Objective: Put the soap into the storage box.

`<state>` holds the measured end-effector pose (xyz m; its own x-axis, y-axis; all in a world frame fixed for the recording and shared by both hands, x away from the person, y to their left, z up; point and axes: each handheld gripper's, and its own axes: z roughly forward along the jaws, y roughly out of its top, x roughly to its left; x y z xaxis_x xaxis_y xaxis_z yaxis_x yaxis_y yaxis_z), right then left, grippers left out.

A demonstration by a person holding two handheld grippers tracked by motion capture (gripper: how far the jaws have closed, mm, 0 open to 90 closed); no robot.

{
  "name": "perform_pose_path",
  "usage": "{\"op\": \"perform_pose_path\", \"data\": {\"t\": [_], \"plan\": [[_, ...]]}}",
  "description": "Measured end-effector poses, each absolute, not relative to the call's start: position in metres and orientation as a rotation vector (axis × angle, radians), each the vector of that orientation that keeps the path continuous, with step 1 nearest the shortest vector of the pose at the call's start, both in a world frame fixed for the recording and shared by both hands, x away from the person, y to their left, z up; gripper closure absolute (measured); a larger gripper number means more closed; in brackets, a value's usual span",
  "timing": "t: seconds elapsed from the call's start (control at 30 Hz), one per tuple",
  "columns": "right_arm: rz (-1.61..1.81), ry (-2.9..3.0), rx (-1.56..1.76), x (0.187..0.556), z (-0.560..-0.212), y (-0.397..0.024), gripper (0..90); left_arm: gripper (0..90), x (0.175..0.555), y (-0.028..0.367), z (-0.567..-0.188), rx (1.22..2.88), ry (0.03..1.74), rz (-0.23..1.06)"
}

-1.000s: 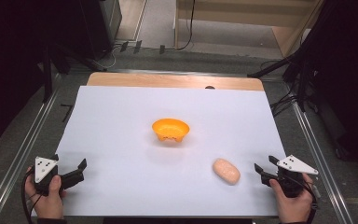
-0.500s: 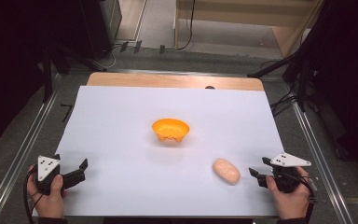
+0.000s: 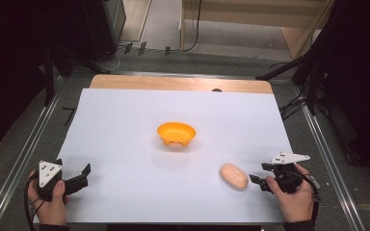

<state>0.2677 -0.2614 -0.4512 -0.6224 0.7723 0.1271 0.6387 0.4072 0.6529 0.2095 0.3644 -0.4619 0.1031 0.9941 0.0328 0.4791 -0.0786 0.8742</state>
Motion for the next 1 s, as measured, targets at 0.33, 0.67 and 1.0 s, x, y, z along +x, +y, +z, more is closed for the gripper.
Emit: {"op": "perform_pose_path", "data": {"t": [0.33,0.67,1.0], "plan": [[0.993,2.534,1.276,0.273,-0.442,-0.252,33.3,5.1,0.209,0.364,-0.462,1.661,1.458,0.907],[0.902,2.62,1.29,0.275,-0.441,-0.231,31.8,5.1,0.209,0.363,-0.462,1.664,1.455,0.913],[0.874,2.684,1.279,0.277,-0.445,-0.21,27.8,5.3,0.209,0.362,-0.462,1.672,1.445,0.919]]}}
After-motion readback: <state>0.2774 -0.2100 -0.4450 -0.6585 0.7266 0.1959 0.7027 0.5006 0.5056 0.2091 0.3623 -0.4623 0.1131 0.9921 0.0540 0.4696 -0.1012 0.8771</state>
